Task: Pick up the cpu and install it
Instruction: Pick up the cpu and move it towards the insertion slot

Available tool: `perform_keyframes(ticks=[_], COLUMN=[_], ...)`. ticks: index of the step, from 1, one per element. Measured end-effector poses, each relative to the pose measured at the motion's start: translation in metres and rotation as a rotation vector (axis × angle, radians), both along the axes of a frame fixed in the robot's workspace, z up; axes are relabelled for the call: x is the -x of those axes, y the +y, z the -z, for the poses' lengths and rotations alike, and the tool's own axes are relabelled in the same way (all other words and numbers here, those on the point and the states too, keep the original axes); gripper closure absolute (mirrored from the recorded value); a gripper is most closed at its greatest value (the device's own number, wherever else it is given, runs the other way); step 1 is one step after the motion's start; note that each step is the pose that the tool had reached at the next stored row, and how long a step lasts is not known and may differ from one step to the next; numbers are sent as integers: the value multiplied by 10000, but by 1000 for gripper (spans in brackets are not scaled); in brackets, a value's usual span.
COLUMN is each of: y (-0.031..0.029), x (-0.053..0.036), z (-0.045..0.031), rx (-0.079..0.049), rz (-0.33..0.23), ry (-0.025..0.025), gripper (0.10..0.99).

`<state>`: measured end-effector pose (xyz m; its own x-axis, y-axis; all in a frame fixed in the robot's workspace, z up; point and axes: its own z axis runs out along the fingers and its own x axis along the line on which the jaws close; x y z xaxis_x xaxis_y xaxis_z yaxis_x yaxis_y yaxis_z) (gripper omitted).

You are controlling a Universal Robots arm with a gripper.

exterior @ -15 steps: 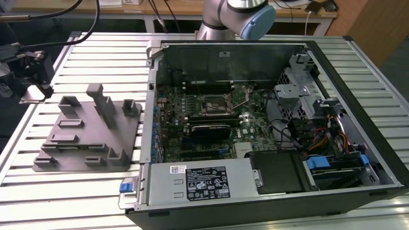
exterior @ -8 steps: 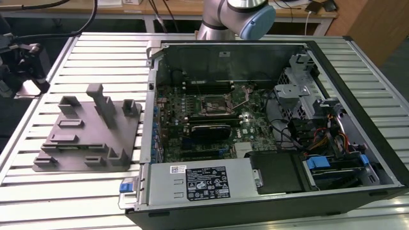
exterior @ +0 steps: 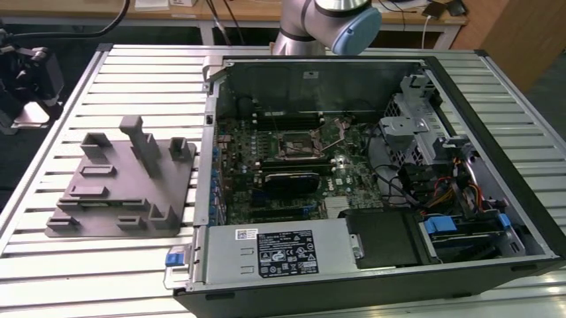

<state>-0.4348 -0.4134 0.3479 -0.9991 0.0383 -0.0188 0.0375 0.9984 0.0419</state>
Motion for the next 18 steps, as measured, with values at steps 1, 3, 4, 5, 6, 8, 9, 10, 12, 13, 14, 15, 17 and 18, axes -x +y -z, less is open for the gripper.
perform_keyframes(ticks=[1, 3, 4, 5, 6, 8, 9, 10, 12, 13, 14, 15, 17, 18], y=[0, 0, 0, 0, 0, 0, 0, 0, 0, 0, 0, 0, 0, 0], x=[0, 0, 0, 0, 0, 0, 0, 0, 0, 0, 0, 0, 0, 0], z=[-25, -70, -93, -115, -134, -175, -193, -211, -248, -267, -287, -305, -341, -359], rx=[0, 0, 1, 0, -1, 0, 0, 0, 0, 0, 1, -1, 0, 0], rz=[0, 1, 0, 0, 0, 0, 0, 0, 0, 0, 0, 1, 0, 0], ry=[0, 0, 1, 0, 0, 0, 1, 1, 1, 0, 2, 0, 0, 1], gripper=[545, 545, 545, 545, 545, 545, 545, 545, 545, 545, 545, 545, 545, 545])
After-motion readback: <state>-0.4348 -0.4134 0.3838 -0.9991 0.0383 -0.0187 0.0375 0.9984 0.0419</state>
